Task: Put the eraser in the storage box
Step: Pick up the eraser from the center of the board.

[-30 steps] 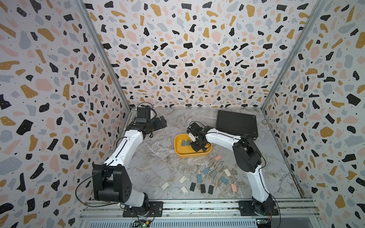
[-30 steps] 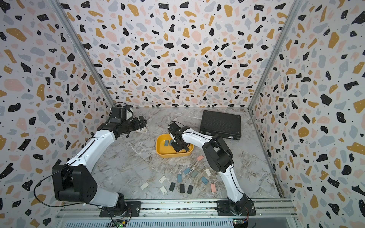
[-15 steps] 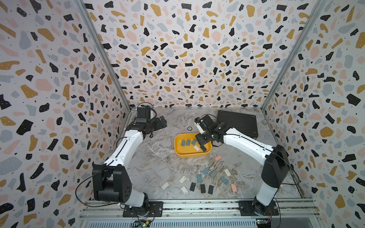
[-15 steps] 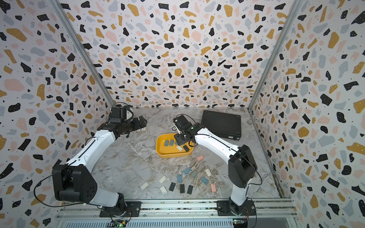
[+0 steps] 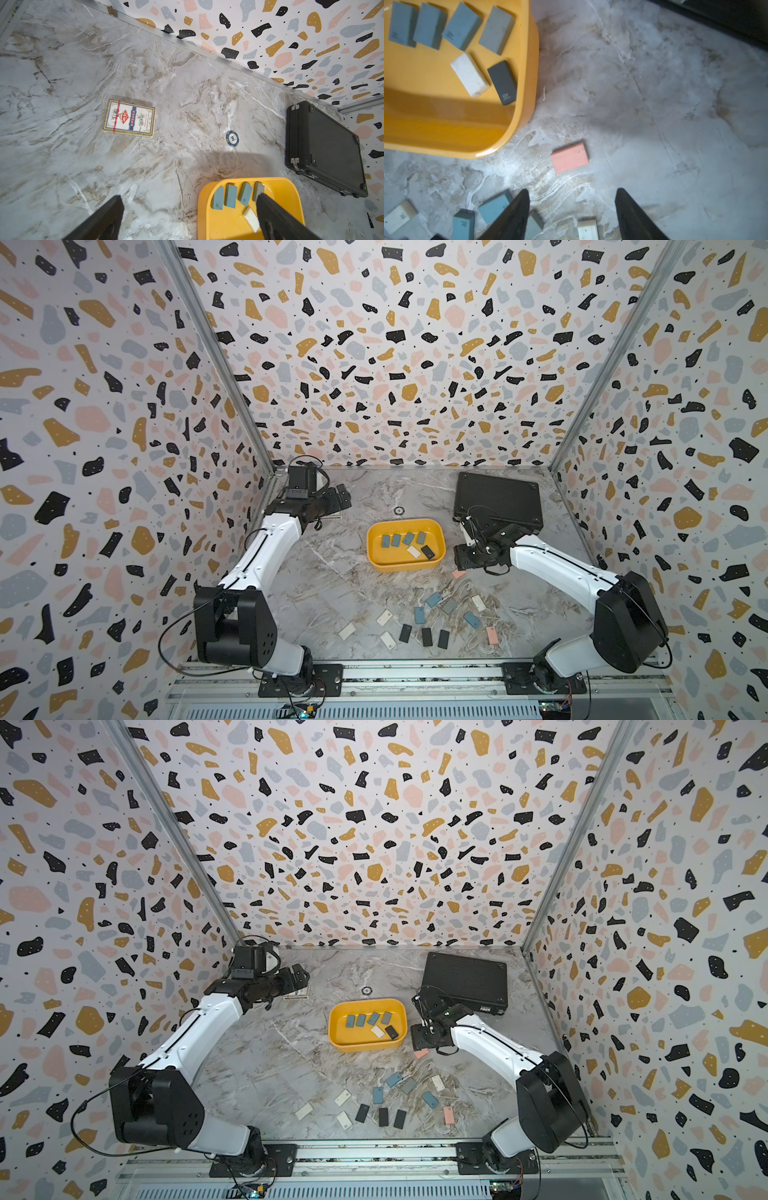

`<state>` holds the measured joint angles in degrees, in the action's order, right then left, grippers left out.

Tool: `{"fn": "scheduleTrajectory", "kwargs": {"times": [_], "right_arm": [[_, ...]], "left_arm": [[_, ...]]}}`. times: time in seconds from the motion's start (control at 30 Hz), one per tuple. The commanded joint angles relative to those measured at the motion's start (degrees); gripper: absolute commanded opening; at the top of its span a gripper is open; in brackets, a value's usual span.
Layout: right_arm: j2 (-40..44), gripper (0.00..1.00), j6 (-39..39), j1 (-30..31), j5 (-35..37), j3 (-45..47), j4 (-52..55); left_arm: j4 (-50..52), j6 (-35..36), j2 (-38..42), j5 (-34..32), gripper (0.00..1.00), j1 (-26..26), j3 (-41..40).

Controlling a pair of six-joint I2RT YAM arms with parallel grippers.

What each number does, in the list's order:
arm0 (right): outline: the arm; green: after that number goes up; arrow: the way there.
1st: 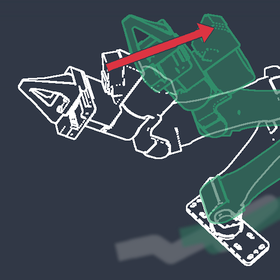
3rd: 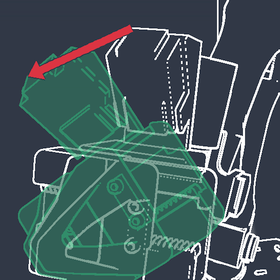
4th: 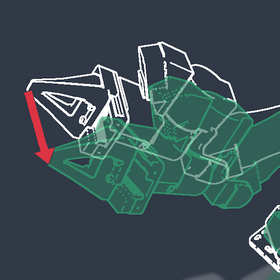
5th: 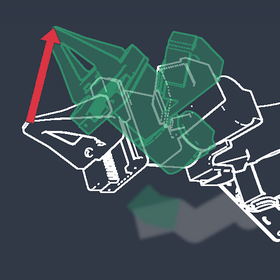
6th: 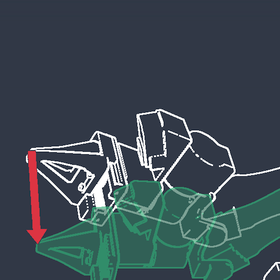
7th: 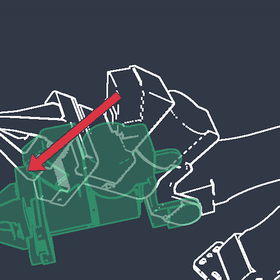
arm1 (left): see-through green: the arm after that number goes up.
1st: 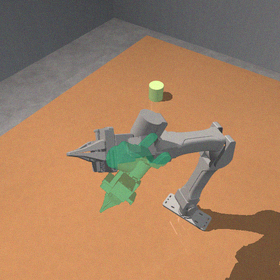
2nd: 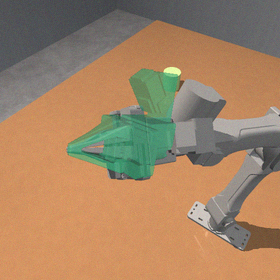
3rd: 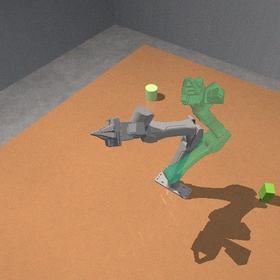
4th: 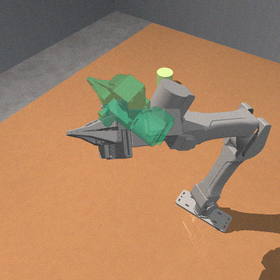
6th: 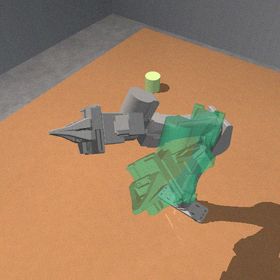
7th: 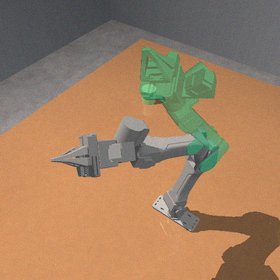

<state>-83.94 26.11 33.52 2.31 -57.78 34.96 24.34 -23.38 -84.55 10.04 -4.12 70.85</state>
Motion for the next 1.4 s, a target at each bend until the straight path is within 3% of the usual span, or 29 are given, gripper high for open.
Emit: {"fn": "scheduleTrajectory", "kwargs": {"times": [0.0,0.83,1.37], "right_arm": [[0.4,0.68,2.6,-1.8,-2.4,2.1,-2.8],[-11.7,0.67,1.0,-2.1,-7.9,3.2,-8.7],[-13.3,0.63,-1.9,-1.4,-17.7,2.0,-11.9]], "left_arm": [[-1.7,0.3,1.5,0.2,1.00,0.4,0.1],[-1.8,0.4,1.4,-0.1,0.99,0.5,0.1],[-1.9,0.4,1.2,0.1,1.00,0.4,0.1]]}}
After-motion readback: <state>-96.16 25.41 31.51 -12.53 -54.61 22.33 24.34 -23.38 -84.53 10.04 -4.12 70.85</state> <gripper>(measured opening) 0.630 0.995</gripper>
